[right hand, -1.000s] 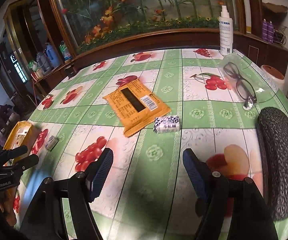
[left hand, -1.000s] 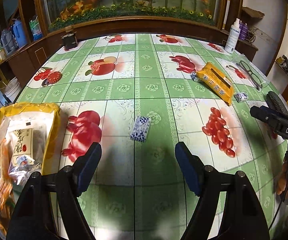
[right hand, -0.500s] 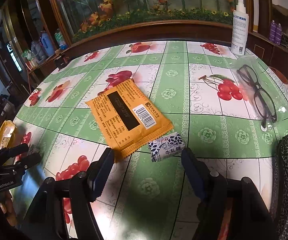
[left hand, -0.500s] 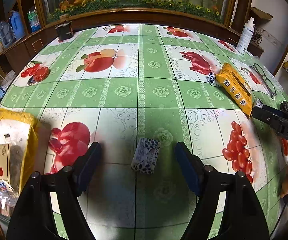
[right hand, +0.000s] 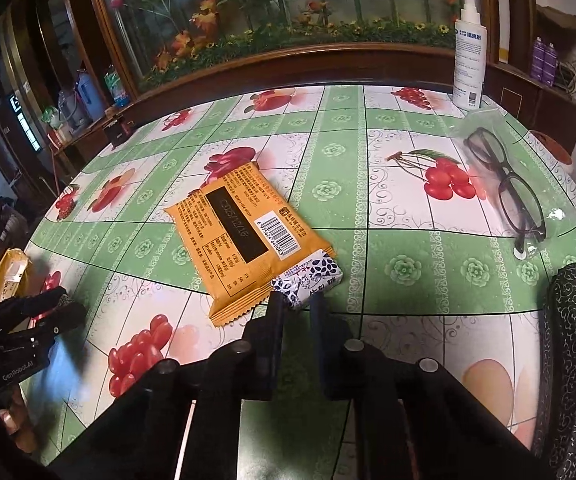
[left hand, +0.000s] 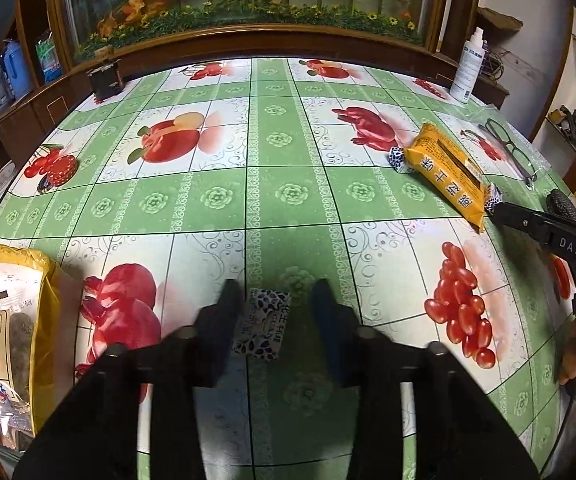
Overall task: Organize snacks
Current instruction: 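Grasp a blue-white packet with the left tool while the right tool grasps another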
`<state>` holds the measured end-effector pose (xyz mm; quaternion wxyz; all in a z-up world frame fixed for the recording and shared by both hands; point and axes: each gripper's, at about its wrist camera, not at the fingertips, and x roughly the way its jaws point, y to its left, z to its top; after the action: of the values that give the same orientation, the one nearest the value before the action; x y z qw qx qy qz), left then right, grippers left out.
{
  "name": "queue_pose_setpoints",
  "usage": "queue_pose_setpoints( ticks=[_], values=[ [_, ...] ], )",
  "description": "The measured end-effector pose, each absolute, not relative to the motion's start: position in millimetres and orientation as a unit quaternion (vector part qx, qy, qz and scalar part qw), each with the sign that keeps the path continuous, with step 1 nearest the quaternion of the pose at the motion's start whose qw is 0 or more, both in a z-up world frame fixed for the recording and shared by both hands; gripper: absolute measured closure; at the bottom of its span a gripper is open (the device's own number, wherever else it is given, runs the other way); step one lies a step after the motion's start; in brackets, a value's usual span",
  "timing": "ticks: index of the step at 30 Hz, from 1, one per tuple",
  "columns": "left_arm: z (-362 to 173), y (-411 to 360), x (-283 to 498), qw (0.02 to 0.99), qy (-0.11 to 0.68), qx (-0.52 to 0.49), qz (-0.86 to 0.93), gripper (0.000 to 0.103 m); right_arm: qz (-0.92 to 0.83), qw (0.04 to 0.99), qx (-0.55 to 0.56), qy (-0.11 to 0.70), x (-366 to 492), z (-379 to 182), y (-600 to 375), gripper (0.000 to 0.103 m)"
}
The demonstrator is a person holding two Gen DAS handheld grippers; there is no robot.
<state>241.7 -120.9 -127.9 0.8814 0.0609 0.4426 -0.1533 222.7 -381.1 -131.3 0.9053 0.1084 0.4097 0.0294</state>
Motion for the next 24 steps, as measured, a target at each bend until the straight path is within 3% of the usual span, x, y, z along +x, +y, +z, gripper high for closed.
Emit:
queue_pose_setpoints(
  ticks=[3, 4, 5, 7, 15, 16, 18, 21, 24],
  values=[
    [-128.1, -119.6, 241.1, 0.881, 0.443, 0.059, -0.158, 0.077, 0.033, 0.902, 0.104, 0.417, 224.8, -132.5, -379.9, 0.089],
    [-128.3, -119.6, 240.7, 0.881, 0.442, 0.059, -0.158, 0.077, 0.031, 0.904, 0.101, 0.414, 225.0, -131.2, -379.5, 0.081],
    [-128.4, -119.4, 240.7, 0.881, 0.442, 0.059, -0.158, 0.077, 0.027, 0.905, 0.098, 0.413, 225.6, -130.5, -379.3, 0.060],
    [-128.8, -119.1, 240.7, 0.881, 0.442, 0.057, -0.158, 0.077, 0.023, 0.909, 0.094, 0.405, 226.2, -127.8, -380.0, 0.046],
    [-128.0, -117.7, 240.9, 0.881, 0.441, 0.050, -0.161, 0.077, 0.024, 0.902, 0.085, 0.423, 247.6, -131.5, -377.6, 0.047],
    [-127.9, -116.9, 241.0, 0.881, 0.441, 0.048, -0.161, 0.077, 0.020, 0.903, 0.075, 0.423, 248.5, -131.1, -375.6, 0.049],
    [-127.8, -116.7, 240.8, 0.881, 0.441, 0.048, -0.163, 0.077, 0.009, 0.903, 0.065, 0.425, 247.7, -131.7, -375.3, 0.063],
    [-127.6, -115.4, 240.1, 0.881, 0.441, 0.045, -0.165, 0.078, 0.010, 0.904, 0.073, 0.422, 241.8, -132.0, -381.8, 0.065],
    [-127.4, -112.3, 239.2, 0.880, 0.443, 0.036, -0.171, 0.086, 0.010, 0.906, 0.086, 0.414, 232.1, -130.8, -389.0, 0.066]
  ],
)
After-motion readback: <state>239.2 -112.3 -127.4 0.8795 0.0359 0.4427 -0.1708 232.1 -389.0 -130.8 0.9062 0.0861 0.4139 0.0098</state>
